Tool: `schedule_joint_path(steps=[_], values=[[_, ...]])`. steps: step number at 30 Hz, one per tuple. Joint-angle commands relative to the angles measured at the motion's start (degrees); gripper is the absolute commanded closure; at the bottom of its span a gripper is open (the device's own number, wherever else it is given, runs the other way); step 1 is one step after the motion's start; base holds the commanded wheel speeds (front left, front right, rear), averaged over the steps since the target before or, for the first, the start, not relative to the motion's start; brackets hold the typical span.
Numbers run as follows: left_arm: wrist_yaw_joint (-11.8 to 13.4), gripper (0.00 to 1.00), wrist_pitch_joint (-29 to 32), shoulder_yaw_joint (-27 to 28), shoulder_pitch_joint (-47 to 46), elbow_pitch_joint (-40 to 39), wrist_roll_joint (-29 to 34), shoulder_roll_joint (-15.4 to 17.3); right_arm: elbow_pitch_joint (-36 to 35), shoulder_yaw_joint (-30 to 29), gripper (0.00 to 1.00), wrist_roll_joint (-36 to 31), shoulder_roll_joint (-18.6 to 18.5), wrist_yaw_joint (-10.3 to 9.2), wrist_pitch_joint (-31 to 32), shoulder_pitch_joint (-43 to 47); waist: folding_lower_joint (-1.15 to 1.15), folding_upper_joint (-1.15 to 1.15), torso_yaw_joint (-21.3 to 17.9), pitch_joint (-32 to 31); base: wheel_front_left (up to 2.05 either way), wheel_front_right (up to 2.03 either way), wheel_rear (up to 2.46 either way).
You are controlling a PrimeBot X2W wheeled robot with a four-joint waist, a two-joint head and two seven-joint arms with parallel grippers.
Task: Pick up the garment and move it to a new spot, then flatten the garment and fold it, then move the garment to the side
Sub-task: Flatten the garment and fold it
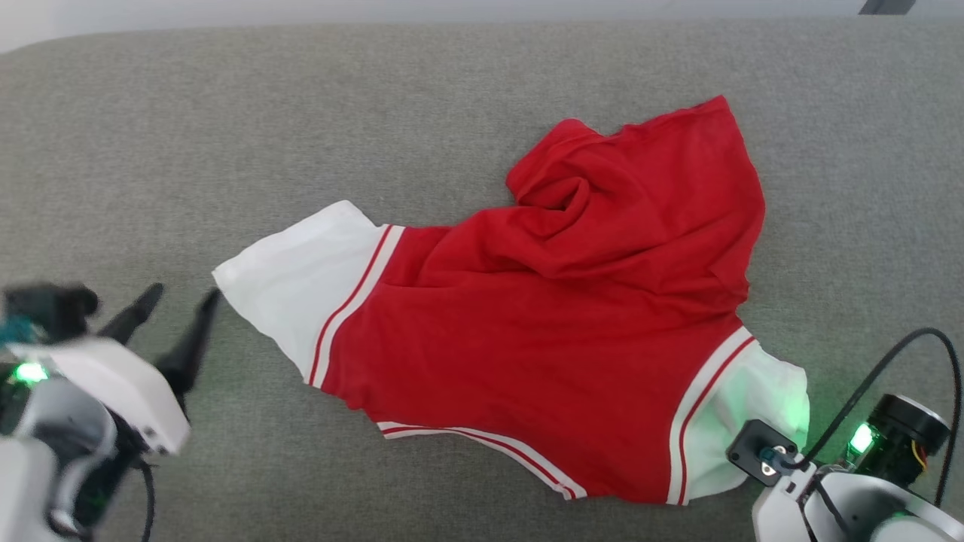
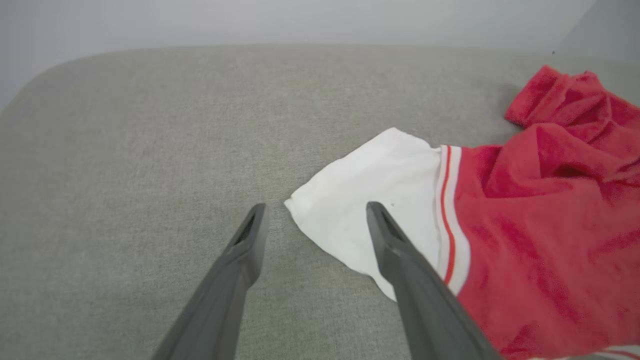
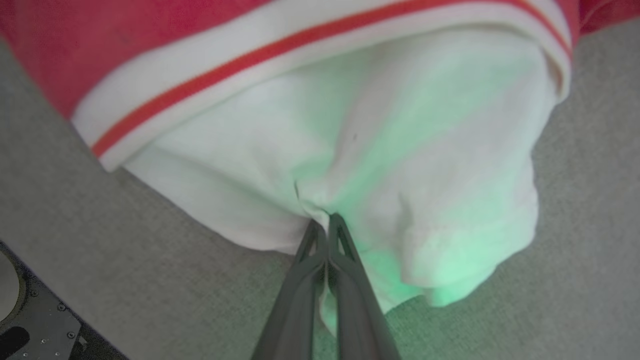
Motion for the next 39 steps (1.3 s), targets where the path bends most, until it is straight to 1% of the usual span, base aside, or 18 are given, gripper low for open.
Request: schedule_joint_path(steps=[1,3,4,6,7,9,11,14,17,23,26,27,28,29,30,33,39], values=[[0.15,0.0,5.15,0.0,-1.83,0.8,-4.86,0.2,1.94,0.88,1.0,-0.33,1.39,-0.34,0.39,-1.17,0.0,-0.01,-0.38,0.37,0.0,0.0,0.0],[0.14,0.0,13.99,-0.23,-3.33,2.02,-9.44,2.65,2.25,1.54,1.0,-0.39,1.54,-0.34,0.54,-1.93,0.0,-0.01,-0.68,0.67,0.0,0.0,0.0],[0.4,0.0,18.4,-0.28,-4.34,2.7,-12.16,3.2,2.38,1.76,1.0,-0.39,1.61,-0.34,0.6,-2.34,0.0,-0.01,-0.79,0.91,0.0,0.0,0.0],[1.5,0.0,26.53,-0.66,-6.27,4.12,-16.54,3.26,2.8,2.44,1.0,-0.36,1.6,-0.34,0.99,-2.86,0.0,-0.01,-0.9,1.26,0.0,0.0,0.0],[1.87,0.0,29.77,-0.75,-7.33,4.66,-18.64,3.55,2.95,2.75,1.0,-0.4,1.73,-0.34,1.1,-3.23,0.0,-0.01,-1.02,1.52,0.0,0.0,0.0],[2.99,0.0,34.24,-0.67,-9.03,6.41,-21.06,3.8,3.14,3.34,1.0,-0.35,2.15,-0.35,1.15,-3.95,0.0,-0.01,-1.42,1.97,0.0,0.0,0.0],[3.53,0.0,36.41,-0.89,-10.79,7.99,-22.16,3.55,3.4,3.84,1.0,-0.31,2.49,-0.35,1.19,-4.76,0.0,-0.01,-1.87,2.4,0.0,0.0,0.0],[4.4,0.0,37.75,-0.61,-13.33,11.14,-23.49,2.73,3.73,4.46,1.0,-0.36,2.88,-0.35,1.39,-5.94,0.0,-0.01,-2.73,3.06,0.0,0.0,0.0],[4.29,0.0,38.54,-1.23,-15.08,14.03,-23.61,2.34,4.13,4.8,1.0,-0.27,2.96,-0.39,1.21,-6.79,0.0,-0.01,-3.39,3.61,0.0,0.0,0.0],[2.95,0.0,38.99,-1.72,-16.63,18.46,-25.47,0.48,4.53,4.73,1.0,-0.24,3.33,-0.41,0.98,-7.35,0.0,-0.01,-4.31,4.34,0.0,0.0,0.0],[2.23,0.0,38.07,-1.71,-17.43,20.76,-26.28,-0.79,4.88,4.21,1.0,-0.49,3.54,-0.42,0.7,-7.26,0.0,-0.01,-4.67,4.57,0.0,0.0,0.0],[1.98,0.47,37.75,-1.32,-17.71,21.69,-27.2,-1.37,4.91,3.93,1.0,-0.61,3.67,-0.45,0.52,-7.25,0.0,-0.01,-4.81,4.59,0.0,0.0,0.0],[1.84,0.64,37.76,-1.13,-17.88,22.54,-27.82,-1.76,4.98,3.65,1.0,-0.65,3.8,-0.46,0.44,-7.19,0.0,-0.01,-4.93,4.56,0.0,0.0,0.0],[1.47,0.97,37.79,-1.27,-17.99,23.22,-28.21,-1.88,4.97,3.29,1.0,-0.71,3.91,-0.46,0.36,-7.1,0.0,-0.01,-5.03,4.47,0.0,0.0,0.0],[1.31,1.0,37.55,-1.42,-18.06,23.71,-28.32,-1.86,4.84,2.83,1.0,-0.94,3.96,-0.46,0.19,-7.07,0.0,-0.01,-5.12,4.37,0.0,0.0,0.0],[0.68,1.0,36.78,-1.34,-18.26,24.67,-28.92,-1.72,4.6,1.6,1.0,-1.16,4.19,-0.56,-0.15,-6.82,0.0,-0.01,-5.36,3.73,0.0,0.0,0.0],[0.09,1.0,32.27,-0.24,-17.13,23.84,-29.49,-0.74,3.18,-2.87,1.0,-1.81,5.27,-0.66,-2.83,-5.86,0.0,-0.01,-5.78,1.83,0.0,0.0,0.0]])
